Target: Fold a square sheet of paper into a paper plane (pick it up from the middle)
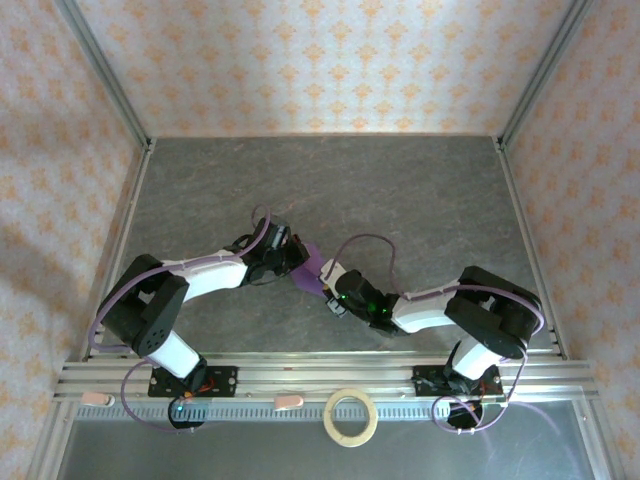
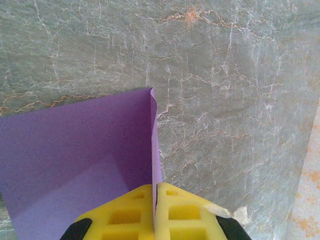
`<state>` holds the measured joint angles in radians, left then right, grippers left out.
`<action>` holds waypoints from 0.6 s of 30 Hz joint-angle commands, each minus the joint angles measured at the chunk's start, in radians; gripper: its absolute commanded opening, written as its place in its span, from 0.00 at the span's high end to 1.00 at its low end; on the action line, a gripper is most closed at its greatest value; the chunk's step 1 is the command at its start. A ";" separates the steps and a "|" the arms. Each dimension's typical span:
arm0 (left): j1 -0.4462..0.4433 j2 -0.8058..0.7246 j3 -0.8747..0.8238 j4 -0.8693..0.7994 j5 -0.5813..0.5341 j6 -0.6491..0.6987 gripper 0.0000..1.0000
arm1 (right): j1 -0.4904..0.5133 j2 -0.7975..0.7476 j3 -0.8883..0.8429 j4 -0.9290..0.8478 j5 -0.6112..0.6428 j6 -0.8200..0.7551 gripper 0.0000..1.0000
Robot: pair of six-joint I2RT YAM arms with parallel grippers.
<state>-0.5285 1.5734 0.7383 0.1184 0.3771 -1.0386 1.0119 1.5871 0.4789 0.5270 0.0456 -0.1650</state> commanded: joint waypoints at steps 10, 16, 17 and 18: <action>0.001 0.005 0.027 -0.019 -0.032 0.020 1.00 | -0.006 -0.014 0.003 0.004 -0.012 0.012 1.00; 0.001 0.002 0.023 -0.019 -0.035 0.020 1.00 | -0.017 -0.015 0.006 0.001 -0.036 0.028 1.00; 0.001 0.001 0.023 -0.020 -0.033 0.020 1.00 | -0.017 -0.014 0.007 0.001 -0.039 0.030 1.00; 0.001 0.002 0.023 -0.020 -0.035 0.020 1.00 | -0.018 -0.015 0.007 0.003 -0.042 0.031 1.00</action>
<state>-0.5285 1.5734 0.7391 0.1165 0.3740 -1.0382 0.9993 1.5867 0.4789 0.5270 0.0185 -0.1528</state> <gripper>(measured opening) 0.062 0.042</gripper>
